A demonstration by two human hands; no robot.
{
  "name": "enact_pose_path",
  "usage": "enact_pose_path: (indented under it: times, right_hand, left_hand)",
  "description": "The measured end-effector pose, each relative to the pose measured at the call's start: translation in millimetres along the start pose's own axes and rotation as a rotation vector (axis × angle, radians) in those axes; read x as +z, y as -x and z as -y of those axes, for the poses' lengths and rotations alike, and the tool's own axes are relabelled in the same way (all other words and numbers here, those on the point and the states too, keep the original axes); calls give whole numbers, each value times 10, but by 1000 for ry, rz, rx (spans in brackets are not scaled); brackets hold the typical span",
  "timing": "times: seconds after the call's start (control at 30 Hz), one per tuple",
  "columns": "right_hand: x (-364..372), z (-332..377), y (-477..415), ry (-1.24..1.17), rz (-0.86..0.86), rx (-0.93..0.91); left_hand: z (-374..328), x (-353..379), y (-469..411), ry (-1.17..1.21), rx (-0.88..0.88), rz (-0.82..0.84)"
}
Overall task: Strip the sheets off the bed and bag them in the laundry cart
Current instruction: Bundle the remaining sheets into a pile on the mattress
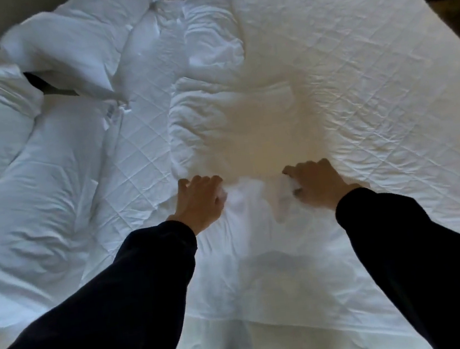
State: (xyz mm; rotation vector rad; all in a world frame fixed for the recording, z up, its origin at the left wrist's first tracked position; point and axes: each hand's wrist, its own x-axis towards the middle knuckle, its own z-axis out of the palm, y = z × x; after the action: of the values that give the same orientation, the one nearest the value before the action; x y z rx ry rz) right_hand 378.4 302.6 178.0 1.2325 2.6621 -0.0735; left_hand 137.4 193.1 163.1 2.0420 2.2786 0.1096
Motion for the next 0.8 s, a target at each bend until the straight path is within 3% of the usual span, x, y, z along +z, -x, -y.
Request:
enact_pose_path:
  times: [0.1,0.17,0.3,0.43,0.8]
  right_hand:
    - [228,82,-408,15,-297,168]
    - [368,317,-534,-80,-355,188]
    - [829,720,-585,-187,53,83]
    - [1215,654,-799,-150,57,102]
    - [1642,181,-1480,-131,11,129]
  left_hand:
    - [109,191,-351,-97,-116,-46]
    - [158,332,-483,-147,-161,-54]
    - [233,729,-545,-96,-109,207]
    - [316,1100,-570,-80,-109,329]
    - [556,1617,-1001,-62,-183,312]
